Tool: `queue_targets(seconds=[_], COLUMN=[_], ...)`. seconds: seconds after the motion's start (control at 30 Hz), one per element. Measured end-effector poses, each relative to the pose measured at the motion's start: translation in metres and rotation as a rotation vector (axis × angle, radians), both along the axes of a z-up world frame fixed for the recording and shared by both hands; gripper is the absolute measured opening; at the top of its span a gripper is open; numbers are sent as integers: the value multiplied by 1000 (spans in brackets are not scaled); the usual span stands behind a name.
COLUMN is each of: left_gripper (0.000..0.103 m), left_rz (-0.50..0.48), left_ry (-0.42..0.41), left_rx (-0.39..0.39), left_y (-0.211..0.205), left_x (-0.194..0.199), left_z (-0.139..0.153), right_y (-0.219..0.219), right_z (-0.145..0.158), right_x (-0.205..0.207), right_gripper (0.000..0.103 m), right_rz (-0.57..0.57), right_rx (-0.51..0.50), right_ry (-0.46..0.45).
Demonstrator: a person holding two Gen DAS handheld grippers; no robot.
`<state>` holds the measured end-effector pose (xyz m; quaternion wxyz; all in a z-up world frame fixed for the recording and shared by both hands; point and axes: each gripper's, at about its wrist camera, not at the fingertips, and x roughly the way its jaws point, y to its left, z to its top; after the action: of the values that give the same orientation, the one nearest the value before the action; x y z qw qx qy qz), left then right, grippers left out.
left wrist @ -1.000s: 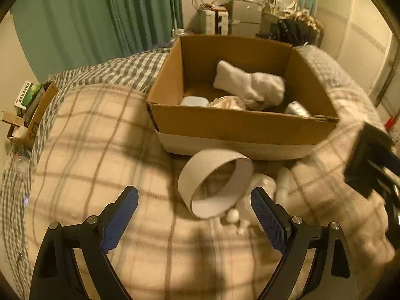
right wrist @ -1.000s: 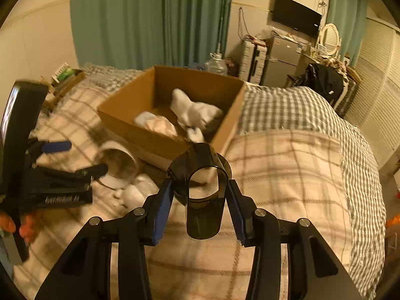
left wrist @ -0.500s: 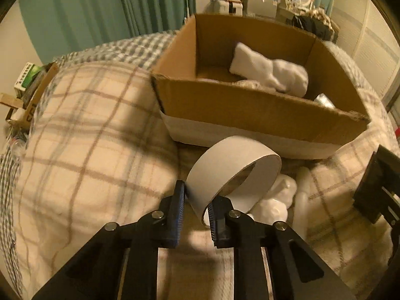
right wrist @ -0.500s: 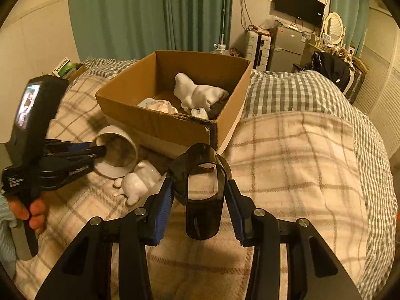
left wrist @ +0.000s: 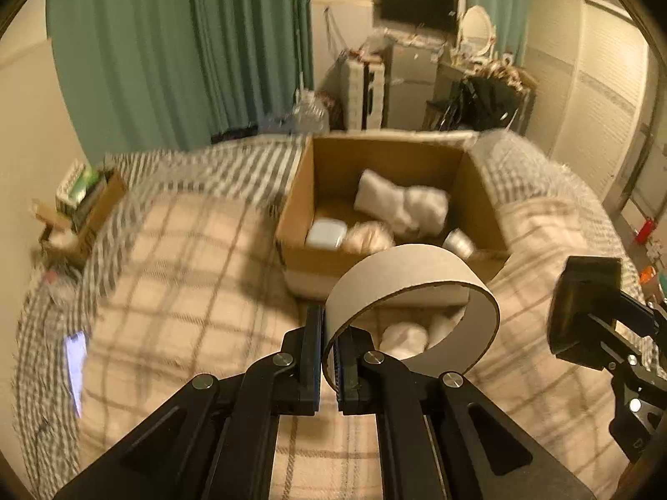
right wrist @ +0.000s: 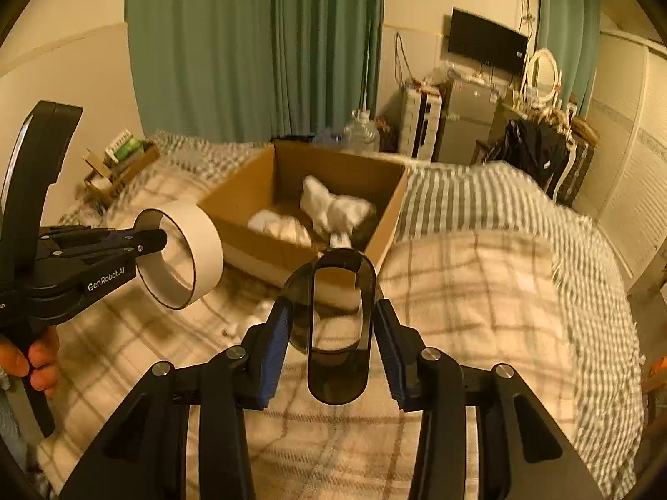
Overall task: Organize objects
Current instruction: 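Lower cup and ring into the box and open both tools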
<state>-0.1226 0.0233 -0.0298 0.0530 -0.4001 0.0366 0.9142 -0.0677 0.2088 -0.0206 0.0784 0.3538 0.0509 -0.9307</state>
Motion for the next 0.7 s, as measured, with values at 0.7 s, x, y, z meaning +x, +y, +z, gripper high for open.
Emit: queue_targets(seconds=[0.7], left_gripper=[5], left_rz=[-16], left_ry=[102], left_rx=[-48], left_y=[20], left_x=[-110], left_z=[69], right_y=[-20], right_z=[89], right_x=[-144], right_gripper=[27], right_rz=[73], right_rx=[53], right_ry=[93])
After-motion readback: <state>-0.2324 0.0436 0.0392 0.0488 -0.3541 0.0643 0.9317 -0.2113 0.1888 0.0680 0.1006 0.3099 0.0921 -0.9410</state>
